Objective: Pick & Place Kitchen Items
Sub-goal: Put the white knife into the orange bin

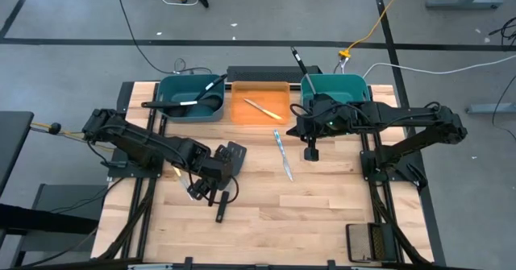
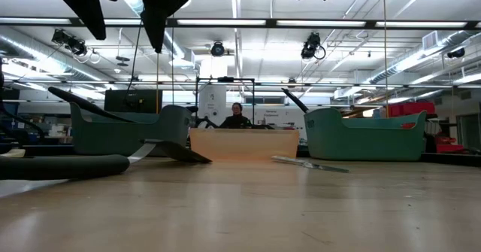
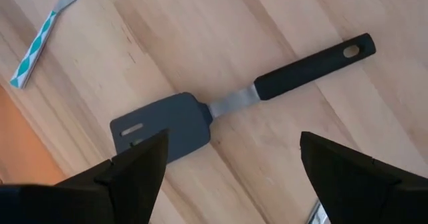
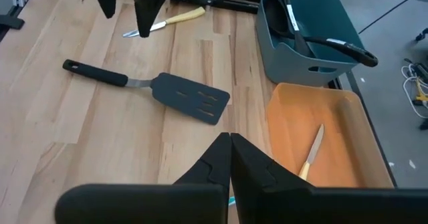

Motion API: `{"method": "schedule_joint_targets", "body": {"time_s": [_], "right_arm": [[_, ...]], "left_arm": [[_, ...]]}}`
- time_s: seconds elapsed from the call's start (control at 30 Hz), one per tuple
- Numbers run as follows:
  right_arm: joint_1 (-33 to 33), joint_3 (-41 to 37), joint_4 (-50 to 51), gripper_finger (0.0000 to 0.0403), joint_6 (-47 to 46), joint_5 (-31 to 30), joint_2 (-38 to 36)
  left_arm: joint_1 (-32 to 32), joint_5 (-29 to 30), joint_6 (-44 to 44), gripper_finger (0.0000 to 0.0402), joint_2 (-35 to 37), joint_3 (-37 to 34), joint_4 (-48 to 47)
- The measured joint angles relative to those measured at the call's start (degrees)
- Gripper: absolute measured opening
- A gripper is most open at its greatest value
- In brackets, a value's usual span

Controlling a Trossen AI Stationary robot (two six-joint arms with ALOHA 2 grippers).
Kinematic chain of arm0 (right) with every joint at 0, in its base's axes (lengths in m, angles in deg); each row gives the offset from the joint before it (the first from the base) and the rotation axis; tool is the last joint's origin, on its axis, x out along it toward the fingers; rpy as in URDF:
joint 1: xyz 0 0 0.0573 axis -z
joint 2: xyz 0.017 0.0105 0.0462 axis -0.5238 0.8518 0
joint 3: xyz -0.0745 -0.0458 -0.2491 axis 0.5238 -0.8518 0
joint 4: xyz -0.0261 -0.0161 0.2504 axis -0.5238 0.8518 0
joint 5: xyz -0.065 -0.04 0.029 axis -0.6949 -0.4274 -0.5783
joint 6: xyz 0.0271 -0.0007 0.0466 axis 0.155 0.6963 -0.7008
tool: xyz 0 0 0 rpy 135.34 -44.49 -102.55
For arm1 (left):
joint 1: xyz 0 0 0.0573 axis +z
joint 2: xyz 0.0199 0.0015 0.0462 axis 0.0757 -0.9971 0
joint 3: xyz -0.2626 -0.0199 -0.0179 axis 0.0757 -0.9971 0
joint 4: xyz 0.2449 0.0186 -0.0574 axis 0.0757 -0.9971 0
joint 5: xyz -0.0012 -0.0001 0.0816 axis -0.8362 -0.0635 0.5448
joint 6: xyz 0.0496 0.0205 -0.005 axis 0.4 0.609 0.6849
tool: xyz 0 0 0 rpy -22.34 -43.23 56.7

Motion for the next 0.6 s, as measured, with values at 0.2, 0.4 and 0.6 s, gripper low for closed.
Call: {"method": "schedule_joint_targets", "body": {"time_s": [0.2, 0.4, 0.6], "right_arm": [[0.0, 0.0, 0.6, 0.0009, -1.5, 0.0, 0.0], [0.0, 0.0, 0.8, 0.0009, -7.6, 0.1, 0.0], [0.0, 0.0, -0.1, 0.0009, -11.5, 0.1, 0.1]], "left_arm": [[0.0, 1.1, -8.9, 0.034, 0.0, 0.0, 0.7], [0.0, 1.3, -14.9, 0.0327, 0.0, 0.6, 0.7], [0.0, 1.3, -15.6, 0.03, 0.0, 4.5, 0.7]]}}
